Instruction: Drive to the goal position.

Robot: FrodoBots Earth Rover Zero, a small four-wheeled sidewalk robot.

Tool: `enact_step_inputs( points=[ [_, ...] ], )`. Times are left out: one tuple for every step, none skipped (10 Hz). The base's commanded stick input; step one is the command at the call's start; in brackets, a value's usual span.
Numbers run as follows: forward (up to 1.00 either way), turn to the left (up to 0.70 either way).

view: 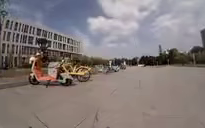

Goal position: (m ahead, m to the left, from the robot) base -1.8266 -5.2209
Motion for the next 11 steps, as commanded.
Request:
enact_step_inputs(
  points=[
    [0.7,-0.35],
    [0.7,-0.28],
    [0.7,-0.19],
    [0.7,0.0],
    [0.7,0.0],
    [0.7,0.0],
    [0.7,0.0],
    [0.7,0.0],
    [0.7,-0.01],
    [0.7,-0.01],
    [0.7,-0.02]
  ],
)
